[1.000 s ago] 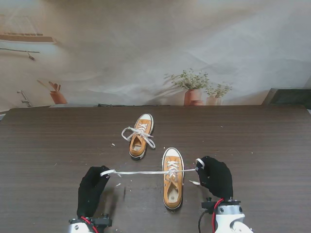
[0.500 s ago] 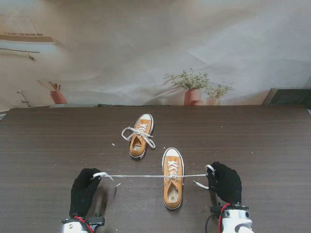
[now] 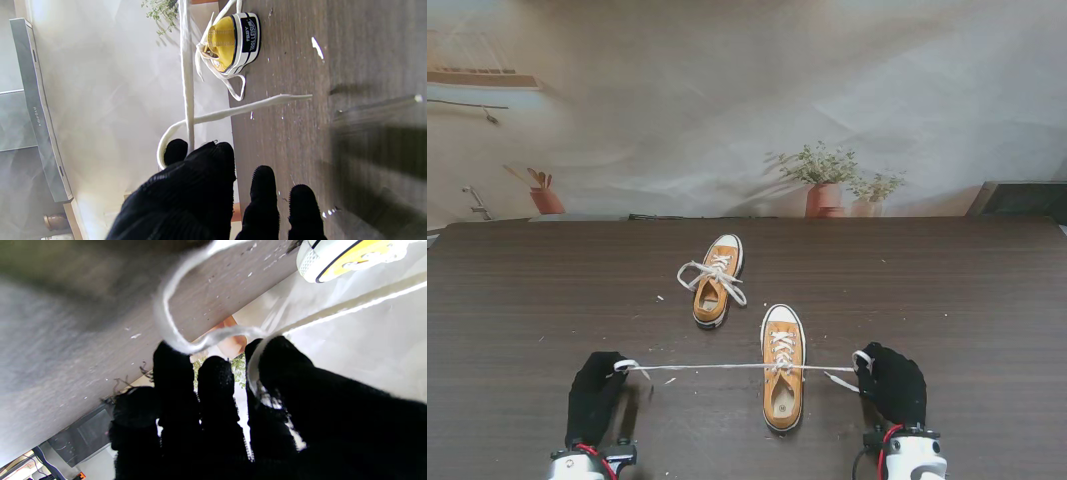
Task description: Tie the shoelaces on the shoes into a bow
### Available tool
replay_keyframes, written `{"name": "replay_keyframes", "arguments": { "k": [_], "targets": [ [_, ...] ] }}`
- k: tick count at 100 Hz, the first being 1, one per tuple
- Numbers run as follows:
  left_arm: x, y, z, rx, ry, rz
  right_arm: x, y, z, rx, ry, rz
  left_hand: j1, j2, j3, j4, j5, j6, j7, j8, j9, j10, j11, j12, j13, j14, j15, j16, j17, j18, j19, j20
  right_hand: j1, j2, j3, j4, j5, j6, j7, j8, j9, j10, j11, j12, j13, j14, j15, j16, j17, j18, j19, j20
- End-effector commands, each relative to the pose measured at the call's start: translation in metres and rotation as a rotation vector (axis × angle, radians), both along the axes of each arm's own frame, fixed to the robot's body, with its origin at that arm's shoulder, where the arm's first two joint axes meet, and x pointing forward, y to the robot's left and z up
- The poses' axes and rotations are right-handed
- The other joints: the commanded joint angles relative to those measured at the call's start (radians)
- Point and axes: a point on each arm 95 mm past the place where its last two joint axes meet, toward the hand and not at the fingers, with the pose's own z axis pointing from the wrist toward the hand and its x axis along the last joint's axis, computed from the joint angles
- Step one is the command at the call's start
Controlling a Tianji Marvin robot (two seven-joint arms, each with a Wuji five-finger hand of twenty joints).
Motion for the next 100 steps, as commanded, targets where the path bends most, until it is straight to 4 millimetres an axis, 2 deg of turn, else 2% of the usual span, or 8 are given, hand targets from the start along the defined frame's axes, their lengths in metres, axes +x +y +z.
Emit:
{"name": "replay_keyframes", "arguments": {
  "k": [1, 11, 21, 35, 60, 73, 84, 100],
  "targets": [
    [-0.001, 0.0, 0.003, 0.008, -0.007, -0.005, -0.001, -0.001, -0.001, 0.0, 0.011, 0.005, 0.019, 0.028, -0.047, 0.03, -0.073, -0.016, -0.045, -0.1, -0.072, 0.003, 0.001, -0.07, -0.031, -0.018, -0.023, -0.031, -0.007, -0.005, -0.029, 0.004, 0.049, -0.003, 0.021, 0.02, 0.057, -0.076, 0.061, 0.026, 0.008, -0.002, -0.013, -0.026, 0.009, 0.001, -0.026, -0.013, -0.013, 0.001, -0.029, -0.025],
    [-0.002, 0.002, 0.007, 0.025, -0.018, -0.018, -0.002, -0.001, 0.005, 0.003, -0.005, 0.015, -0.146, -0.005, -0.079, 0.047, -0.189, 0.036, -0.309, -0.336, -0.252, -0.009, 0.111, -0.416, -0.068, -0.028, -0.065, -0.045, -0.008, -0.017, -0.083, 0.015, -0.076, -0.07, 0.078, -0.002, -0.022, -0.08, 0.029, -0.109, -0.078, -0.014, -0.041, -0.043, -0.071, -0.001, -0.102, -0.024, -0.112, -0.004, -0.095, -0.079],
    [-0.003, 0.005, 0.013, 0.059, -0.041, -0.03, -0.002, -0.003, 0.013, -0.008, -0.011, 0.023, -0.279, 0.076, -0.13, 0.099, -0.21, 0.08, -0.574, -0.467, -0.302, -0.019, 0.064, -0.475, -0.085, -0.038, -0.091, -0.049, -0.01, -0.03, -0.12, 0.01, -0.168, -0.093, 0.103, -0.004, -0.13, -0.033, -0.017, -0.195, -0.198, -0.013, -0.048, -0.034, -0.164, -0.004, -0.159, -0.024, -0.209, -0.017, -0.15, -0.11],
    [-0.002, 0.015, 0.022, 0.145, -0.061, -0.035, 0.001, -0.009, 0.026, -0.039, -0.017, 0.028, -0.337, 0.041, -0.161, 0.108, -0.245, 0.104, -0.76, -0.587, -0.369, -0.03, 0.008, -0.52, -0.117, -0.05, -0.126, -0.056, -0.016, -0.044, -0.177, 0.043, -0.295, -0.032, 0.095, 0.071, -0.126, 0.024, -0.13, -0.173, -0.303, -0.009, -0.144, -0.061, -0.249, -0.008, -0.271, -0.047, -0.301, -0.025, -0.25, -0.159],
    [0.005, 0.035, 0.033, 0.38, -0.041, -0.055, 0.004, -0.028, 0.048, -0.161, 0.041, 0.024, -0.413, 0.001, -0.196, 0.11, -0.229, 0.111, -0.819, -0.618, -0.406, -0.026, -0.026, -0.54, -0.132, -0.054, -0.167, -0.075, -0.011, -0.043, -0.217, 0.062, -0.353, 0.052, -0.019, 0.082, -0.083, -0.04, -0.153, -0.113, -0.371, -0.016, -0.374, -0.261, -0.318, -0.017, -0.544, -0.159, -0.403, -0.045, -0.511, -0.281],
    [0.009, 0.041, 0.036, 0.484, -0.043, -0.057, 0.004, -0.039, 0.056, -0.219, 0.126, 0.044, -0.407, 0.008, -0.193, 0.111, -0.204, 0.11, -0.82, -0.616, -0.407, -0.021, -0.031, -0.542, -0.133, -0.048, -0.174, -0.079, -0.012, -0.042, -0.221, 0.063, -0.393, 0.107, -0.063, 0.162, -0.089, -0.05, -0.237, -0.053, -0.387, -0.028, -0.447, -0.297, -0.343, -0.028, -0.642, -0.196, -0.441, -0.072, -0.616, -0.327],
    [0.01, 0.043, 0.037, 0.56, -0.053, -0.1, 0.006, -0.043, 0.058, -0.243, 0.14, 0.059, -0.399, 0.009, -0.197, 0.109, -0.168, 0.106, -0.829, -0.617, -0.405, -0.017, -0.048, -0.556, -0.131, -0.048, -0.202, -0.097, -0.012, -0.04, -0.241, 0.051, -0.393, 0.101, -0.083, 0.161, -0.142, -0.041, -0.393, -0.111, -0.411, -0.035, -0.513, -0.323, -0.362, -0.033, -0.697, -0.209, -0.458, -0.089, -0.672, -0.35],
    [0.006, 0.032, 0.038, 0.668, -0.081, -0.233, 0.01, -0.03, 0.055, -0.209, 0.158, 0.135, -0.406, 0.011, -0.203, 0.107, -0.145, 0.099, -0.837, -0.618, -0.395, -0.015, -0.066, -0.574, -0.126, -0.048, -0.223, -0.113, -0.004, -0.034, -0.259, 0.041, -0.393, 0.087, -0.1, 0.157, -0.198, -0.049, -0.44, -0.148, -0.459, -0.049, -0.538, -0.33, -0.387, -0.045, -0.735, -0.216, -0.469, -0.099, -0.708, -0.364]
  ]
}}
